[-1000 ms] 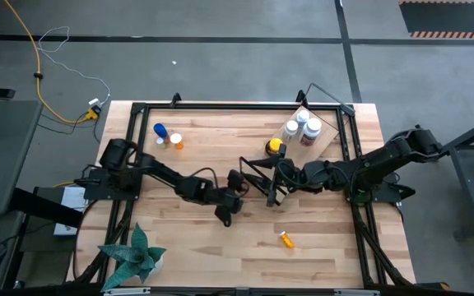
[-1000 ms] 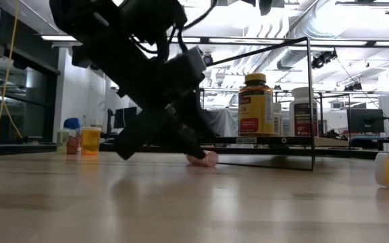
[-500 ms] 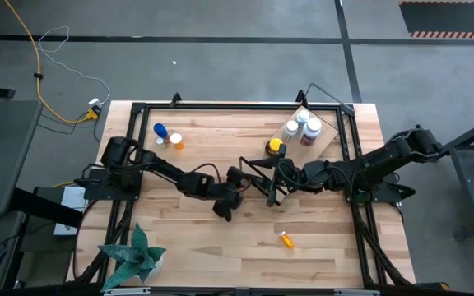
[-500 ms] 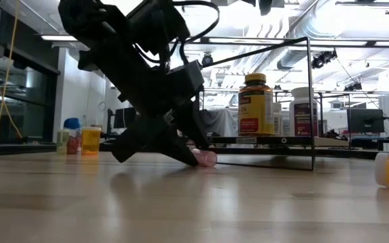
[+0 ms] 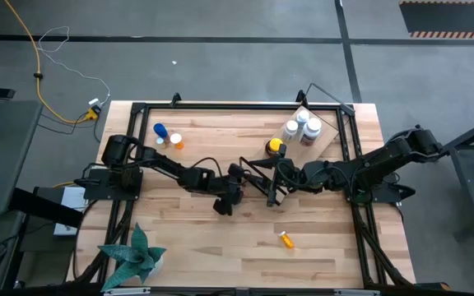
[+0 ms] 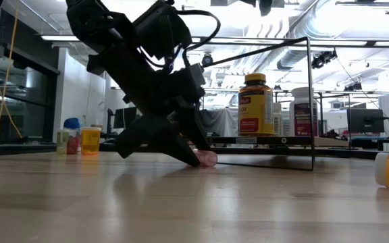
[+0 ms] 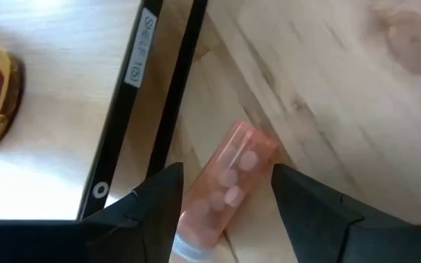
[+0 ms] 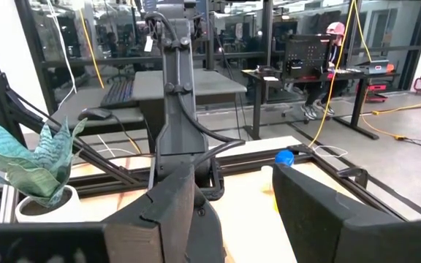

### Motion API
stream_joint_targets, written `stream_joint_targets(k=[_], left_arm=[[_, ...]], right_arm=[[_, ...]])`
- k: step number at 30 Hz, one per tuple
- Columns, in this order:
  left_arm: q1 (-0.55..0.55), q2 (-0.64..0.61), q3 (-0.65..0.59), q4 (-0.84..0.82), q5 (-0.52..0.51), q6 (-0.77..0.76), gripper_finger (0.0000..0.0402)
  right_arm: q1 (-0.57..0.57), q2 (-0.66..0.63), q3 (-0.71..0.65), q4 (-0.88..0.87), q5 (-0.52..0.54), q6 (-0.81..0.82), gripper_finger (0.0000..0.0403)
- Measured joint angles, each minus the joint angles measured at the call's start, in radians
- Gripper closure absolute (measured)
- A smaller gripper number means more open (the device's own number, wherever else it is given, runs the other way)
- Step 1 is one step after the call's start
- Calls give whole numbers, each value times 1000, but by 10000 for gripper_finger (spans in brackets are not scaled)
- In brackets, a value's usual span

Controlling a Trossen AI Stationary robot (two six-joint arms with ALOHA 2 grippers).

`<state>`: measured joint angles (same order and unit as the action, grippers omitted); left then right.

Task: Pick and place medicine bottles onto shelf by color
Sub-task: Put the red pill bottle on the shelf

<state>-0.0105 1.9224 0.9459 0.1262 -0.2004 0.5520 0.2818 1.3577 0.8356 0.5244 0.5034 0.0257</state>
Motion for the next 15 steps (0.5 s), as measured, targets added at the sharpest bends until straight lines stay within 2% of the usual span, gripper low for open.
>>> stream_joint_targets(k=[15], left_arm=[[-2, 0, 0, -23, 24, -1, 289]], right_arm=[[0, 0, 0, -5, 0, 0, 226]])
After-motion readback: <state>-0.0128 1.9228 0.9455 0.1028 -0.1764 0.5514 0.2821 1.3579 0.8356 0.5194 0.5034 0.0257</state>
